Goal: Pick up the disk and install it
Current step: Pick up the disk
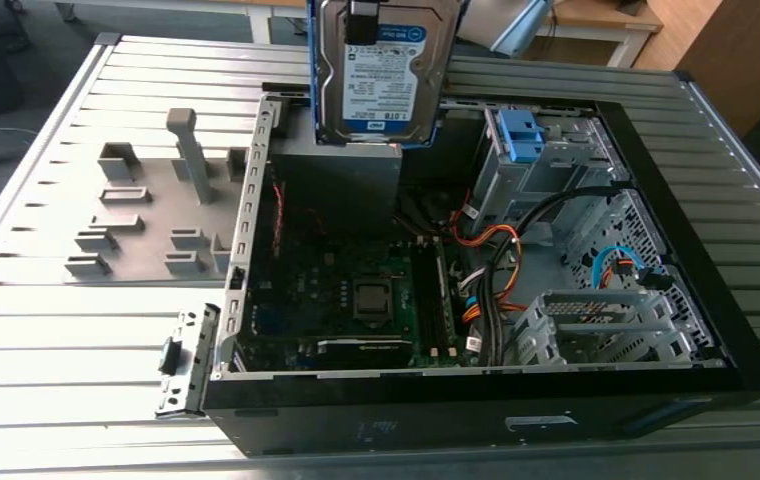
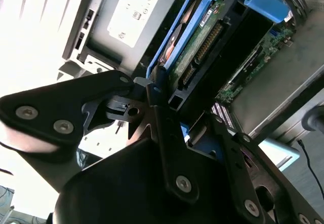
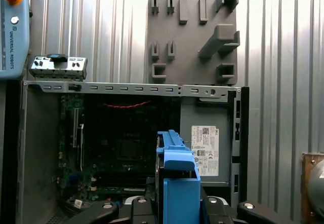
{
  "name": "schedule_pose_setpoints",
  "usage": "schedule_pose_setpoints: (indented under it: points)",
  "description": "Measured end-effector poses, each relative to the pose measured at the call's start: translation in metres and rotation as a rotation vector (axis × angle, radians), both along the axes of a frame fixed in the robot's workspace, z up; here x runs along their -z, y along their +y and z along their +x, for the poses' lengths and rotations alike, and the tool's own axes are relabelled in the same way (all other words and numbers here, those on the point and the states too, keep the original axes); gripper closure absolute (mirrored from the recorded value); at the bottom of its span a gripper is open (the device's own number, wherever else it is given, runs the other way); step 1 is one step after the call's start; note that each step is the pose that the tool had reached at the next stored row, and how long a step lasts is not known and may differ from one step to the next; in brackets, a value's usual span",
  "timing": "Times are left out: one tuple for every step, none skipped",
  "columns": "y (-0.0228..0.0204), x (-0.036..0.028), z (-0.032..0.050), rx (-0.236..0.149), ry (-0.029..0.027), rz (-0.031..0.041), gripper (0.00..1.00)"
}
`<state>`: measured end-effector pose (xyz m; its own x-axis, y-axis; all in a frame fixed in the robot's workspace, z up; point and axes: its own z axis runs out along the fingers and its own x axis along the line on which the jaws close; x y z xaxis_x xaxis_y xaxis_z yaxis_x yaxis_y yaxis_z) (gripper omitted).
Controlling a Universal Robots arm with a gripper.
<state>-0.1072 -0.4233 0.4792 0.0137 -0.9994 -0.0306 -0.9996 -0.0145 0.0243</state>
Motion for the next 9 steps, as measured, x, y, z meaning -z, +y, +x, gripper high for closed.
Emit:
schedule_pose_setpoints:
  points:
    - [-0.0027,0.0003,0.0,0.001,0.0,0.0002,0.64]
    - [-0.0057,0.0005,0.0,0.002,0.0,0.0002,0.64]
    - [-0.0087,0.0008,0.0,0.002,-0.0001,0.0003,0.64]
    - [-0.0117,0.001,-0.0001,0.002,-0.0001,0.0003,0.64]
    - [-0.0146,0.0011,0.0,0.002,0.0001,0.0001,0.64]
    - [-0.0172,0.0012,0.0,0.002,0.0,0.0002,0.64]
    - [-0.0194,0.0012,0.0,0.002,0.0,0.0003,0.64]
    - [-0.0218,0.0012,0.0,0.003,-0.0001,0.0003,0.64]
    - [-0.0246,0.0013,0.0,0.003,-0.0001,0.0003,0.64]
